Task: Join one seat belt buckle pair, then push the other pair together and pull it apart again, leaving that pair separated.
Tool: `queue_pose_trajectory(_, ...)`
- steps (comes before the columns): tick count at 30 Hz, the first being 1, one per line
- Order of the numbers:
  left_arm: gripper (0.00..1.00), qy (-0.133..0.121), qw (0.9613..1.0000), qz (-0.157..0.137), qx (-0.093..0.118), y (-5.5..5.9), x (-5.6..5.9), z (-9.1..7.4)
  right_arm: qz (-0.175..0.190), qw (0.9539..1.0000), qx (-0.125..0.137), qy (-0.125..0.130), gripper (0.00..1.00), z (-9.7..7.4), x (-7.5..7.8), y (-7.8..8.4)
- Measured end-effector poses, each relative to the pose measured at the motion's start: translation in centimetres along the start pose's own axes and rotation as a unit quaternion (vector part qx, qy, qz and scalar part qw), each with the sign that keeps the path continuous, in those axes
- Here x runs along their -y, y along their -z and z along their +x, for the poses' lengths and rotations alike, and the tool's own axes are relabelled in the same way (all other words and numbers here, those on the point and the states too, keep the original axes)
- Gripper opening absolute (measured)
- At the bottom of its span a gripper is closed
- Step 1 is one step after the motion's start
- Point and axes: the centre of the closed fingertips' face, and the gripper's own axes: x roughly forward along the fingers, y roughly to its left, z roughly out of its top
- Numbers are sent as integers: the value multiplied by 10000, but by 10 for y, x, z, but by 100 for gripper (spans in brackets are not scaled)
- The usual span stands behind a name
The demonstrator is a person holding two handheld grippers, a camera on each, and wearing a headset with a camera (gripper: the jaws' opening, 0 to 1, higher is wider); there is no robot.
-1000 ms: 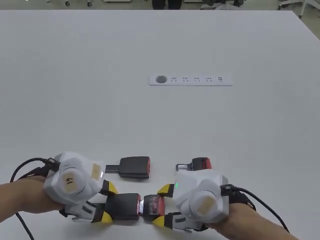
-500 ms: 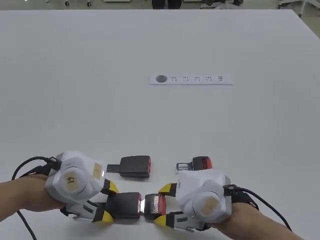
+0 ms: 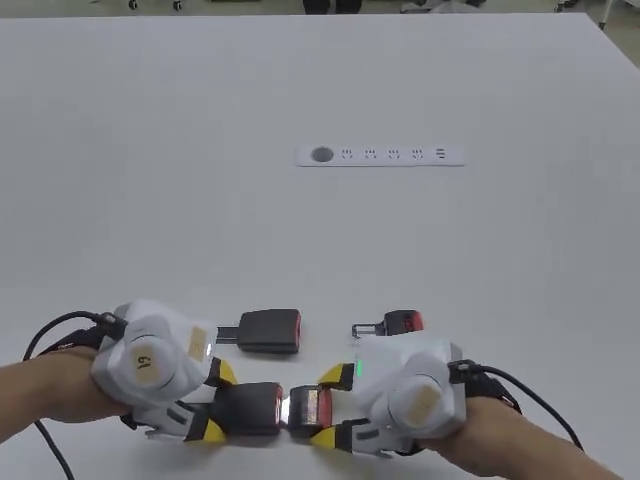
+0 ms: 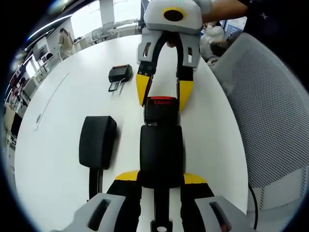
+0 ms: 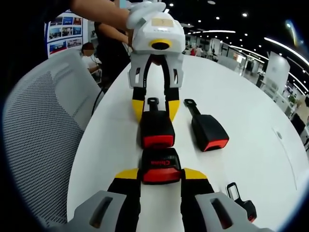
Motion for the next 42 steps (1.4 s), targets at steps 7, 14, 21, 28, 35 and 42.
queue_pose_trajectory(7,31,-8,10000,-37,-35,2,-1,0,7,10000,-91,0,26,-1,-1,-2)
queue_pose_trajectory(14,31,7,10000,-16,31,1,-1,0,111,9999,-18,-21,28,-3,-2,-5)
queue_pose_trajectory(21,31,56,9999,66,-56,0,-2,0,15,10000,-71,-11,28,-1,-2,-1)
queue_pose_trajectory(28,32,20,10000,-40,44,-1,-1,0,77,10000,-20,-40,29,-1,-2,-3)
queue_pose_trajectory(35,33,82,10000,19,17,1,-3,0,-169,9998,-108,-57,31,1,-4,1)
queue_pose_trajectory(42,41,38,10000,-37,-29,1,-1,0,-139,9998,-161,-31,32,-5,-3,1)
